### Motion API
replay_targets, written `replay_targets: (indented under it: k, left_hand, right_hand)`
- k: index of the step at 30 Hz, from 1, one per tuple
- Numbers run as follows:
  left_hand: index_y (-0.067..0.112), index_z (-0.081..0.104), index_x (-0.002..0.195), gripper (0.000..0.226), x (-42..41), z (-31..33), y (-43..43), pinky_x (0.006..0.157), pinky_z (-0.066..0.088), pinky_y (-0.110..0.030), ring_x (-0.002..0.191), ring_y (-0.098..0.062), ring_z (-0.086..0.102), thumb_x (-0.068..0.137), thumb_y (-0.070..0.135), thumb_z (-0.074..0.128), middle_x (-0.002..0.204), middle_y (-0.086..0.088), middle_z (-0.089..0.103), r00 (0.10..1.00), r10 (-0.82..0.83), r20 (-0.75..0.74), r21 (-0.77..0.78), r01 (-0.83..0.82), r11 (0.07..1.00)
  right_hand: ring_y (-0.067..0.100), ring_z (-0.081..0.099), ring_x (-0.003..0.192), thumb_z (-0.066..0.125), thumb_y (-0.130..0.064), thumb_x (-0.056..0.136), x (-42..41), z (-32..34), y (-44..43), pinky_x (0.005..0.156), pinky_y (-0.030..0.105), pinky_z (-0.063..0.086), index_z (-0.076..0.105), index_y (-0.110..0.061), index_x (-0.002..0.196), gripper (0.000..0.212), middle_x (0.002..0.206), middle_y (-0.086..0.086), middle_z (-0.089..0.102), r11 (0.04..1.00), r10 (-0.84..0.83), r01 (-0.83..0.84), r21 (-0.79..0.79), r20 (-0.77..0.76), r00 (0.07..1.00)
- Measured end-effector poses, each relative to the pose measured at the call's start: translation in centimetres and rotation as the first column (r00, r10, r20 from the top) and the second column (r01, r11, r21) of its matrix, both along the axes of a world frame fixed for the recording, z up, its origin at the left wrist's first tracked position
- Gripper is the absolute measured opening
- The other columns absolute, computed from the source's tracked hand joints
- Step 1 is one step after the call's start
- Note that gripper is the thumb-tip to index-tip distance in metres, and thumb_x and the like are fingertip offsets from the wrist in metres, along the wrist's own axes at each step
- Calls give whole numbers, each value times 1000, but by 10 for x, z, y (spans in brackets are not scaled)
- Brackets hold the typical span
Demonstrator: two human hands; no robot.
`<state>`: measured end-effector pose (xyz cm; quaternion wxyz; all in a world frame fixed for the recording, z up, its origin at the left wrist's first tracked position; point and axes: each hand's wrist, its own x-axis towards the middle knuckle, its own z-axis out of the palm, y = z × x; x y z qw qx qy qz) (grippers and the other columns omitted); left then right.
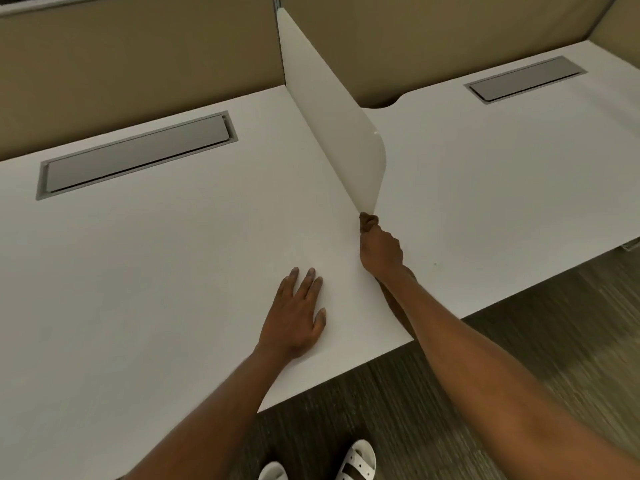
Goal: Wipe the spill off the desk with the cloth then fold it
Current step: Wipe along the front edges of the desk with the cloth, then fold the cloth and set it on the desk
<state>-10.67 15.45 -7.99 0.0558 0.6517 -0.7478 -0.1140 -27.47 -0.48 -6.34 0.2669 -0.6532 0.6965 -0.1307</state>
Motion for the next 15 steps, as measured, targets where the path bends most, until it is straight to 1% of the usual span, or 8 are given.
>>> replay_targets:
  k: [3, 7, 9, 11, 12, 14, 15]
  left_hand:
    - [15, 22, 151, 64, 0, -1, 0, 121, 8, -42, 148, -27, 2, 95, 45, 29, 160, -5, 19, 1000, 0, -4, -21, 0, 1000]
    - [16, 23, 151, 62, 1, -3, 0, 121, 8, -41, 148, -27, 3, 96, 43, 30, 160, -4, 20, 1000, 3, -2, -33, -3, 999]
    - [15, 25, 151, 63, 1, -3, 1, 121, 11, -42, 148, -28, 5, 95, 44, 28, 159, -4, 22, 1000, 6, -14, -43, -6, 999]
    - [15, 26, 150, 63, 2, -4, 0, 120, 12, -42, 148, -28, 7, 95, 44, 28, 159, -4, 23, 1000, 4, -21, -56, -5, 998]
    - [16, 26, 150, 62, 2, -6, 0, 120, 11, -41, 148, -28, 7, 95, 43, 29, 159, -4, 22, 1000, 3, -18, -59, -4, 998]
    - [16, 25, 151, 61, 3, -7, 1, 120, 8, -40, 148, -27, 5, 96, 42, 31, 160, -4, 21, 1000, 1, -14, -68, -2, 998]
    - [15, 25, 151, 61, 3, -8, 1, 120, 8, -40, 148, -28, 5, 96, 41, 33, 160, -4, 21, 1000, 2, -13, -69, -3, 998]
  right_hand:
    - [38, 62, 98, 36, -19, 97, -8, -1, 9, 74, 34, 38, 53, -1, 116, 31, 109, 16, 66, 1000, 7, -7, 7, 9, 1000]
    - [37, 62, 92, 37, -20, 97, -28, -2, 34, 69, 33, 39, 53, -3, 112, 28, 101, 16, 67, 999, 43, -43, 14, -14, 999]
    - [37, 62, 92, 36, -22, 99, -41, -2, 49, 73, 35, 44, 54, -3, 113, 30, 101, 16, 67, 998, 48, -49, 27, 3, 999]
    - [34, 62, 94, 33, -22, 101, -54, 2, 60, 78, 34, 46, 57, -2, 108, 32, 101, 16, 67, 999, -2, -2, 43, 103, 995]
    - [33, 62, 94, 32, -19, 101, -60, 8, 64, 78, 32, 45, 58, -1, 103, 31, 99, 15, 66, 998, -50, 42, 47, 178, 983]
    - [31, 61, 93, 29, -14, 101, -71, 24, 70, 76, 30, 42, 56, -6, 93, 30, 92, 12, 62, 989, -151, 141, 54, 327, 933]
    - [29, 60, 91, 28, -13, 101, -76, 34, 72, 75, 28, 42, 55, -9, 91, 29, 92, 10, 60, 980, -197, 185, 68, 391, 899]
